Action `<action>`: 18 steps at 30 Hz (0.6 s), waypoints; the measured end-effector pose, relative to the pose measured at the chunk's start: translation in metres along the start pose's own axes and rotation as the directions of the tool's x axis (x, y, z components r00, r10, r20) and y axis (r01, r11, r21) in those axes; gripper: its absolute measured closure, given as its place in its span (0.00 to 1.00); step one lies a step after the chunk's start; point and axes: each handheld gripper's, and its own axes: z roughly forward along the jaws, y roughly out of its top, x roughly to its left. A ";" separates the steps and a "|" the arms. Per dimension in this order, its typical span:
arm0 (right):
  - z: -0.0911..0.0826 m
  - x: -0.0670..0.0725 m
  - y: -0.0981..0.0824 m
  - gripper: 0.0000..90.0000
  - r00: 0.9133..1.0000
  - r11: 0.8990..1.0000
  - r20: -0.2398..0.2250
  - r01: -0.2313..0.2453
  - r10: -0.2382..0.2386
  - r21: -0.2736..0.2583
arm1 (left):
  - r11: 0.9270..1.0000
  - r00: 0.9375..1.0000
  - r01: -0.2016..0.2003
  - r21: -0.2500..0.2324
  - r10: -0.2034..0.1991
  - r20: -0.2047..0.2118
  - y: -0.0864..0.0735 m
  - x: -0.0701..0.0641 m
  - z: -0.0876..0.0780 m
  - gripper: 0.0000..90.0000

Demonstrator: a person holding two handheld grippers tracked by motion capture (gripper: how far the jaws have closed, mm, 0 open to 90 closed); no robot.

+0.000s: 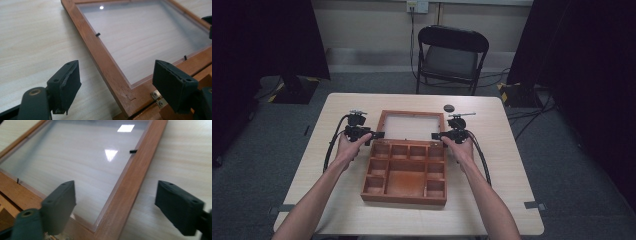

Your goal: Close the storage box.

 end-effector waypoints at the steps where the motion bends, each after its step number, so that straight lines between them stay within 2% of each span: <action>1: 0.002 0.000 -0.001 0.15 1.000 1.000 -0.006 -0.012 0.012 0.001 | 1.000 1.000 -0.001 0.006 0.001 -0.001 0.000 0.000 0.001 0.24; 3: 0.003 0.000 -0.001 0.15 0.999 0.999 -0.021 -0.034 0.034 0.003 | 1.000 1.000 -0.001 0.026 0.001 0.003 -0.001 0.001 0.004 0.22; 6: 0.004 0.000 -0.001 0.15 0.999 0.999 -0.021 -0.033 0.033 0.003 | 0.999 0.999 0.035 0.024 -0.036 0.024 -0.002 0.005 0.007 0.19; 8: 0.005 0.002 -0.001 0.15 0.999 1.000 -0.026 -0.031 0.031 0.005 | 0.999 0.999 0.035 0.022 -0.035 0.040 -0.003 0.006 0.008 0.18; 11: 0.010 0.004 -0.001 0.15 0.997 0.998 -0.061 -0.055 0.056 0.015 | 0.998 0.996 0.056 0.027 -0.058 0.071 -0.003 0.002 0.013 0.18; 13: 0.014 0.008 -0.001 0.11 0.996 0.998 -0.064 -0.066 0.067 0.014 | 0.998 0.996 0.052 0.031 -0.054 0.067 -0.002 0.001 0.014 0.16; 15: 0.014 0.009 -0.001 0.11 0.996 0.998 -0.060 -0.065 0.065 0.012 | 0.998 0.996 0.049 0.030 -0.051 0.067 -0.002 0.001 0.014 0.17; 18: 0.016 0.007 -0.002 0.11 0.994 0.997 -0.078 -0.077 0.077 0.013 | 0.999 0.997 0.047 0.027 -0.048 0.062 -0.003 0.002 0.015 0.15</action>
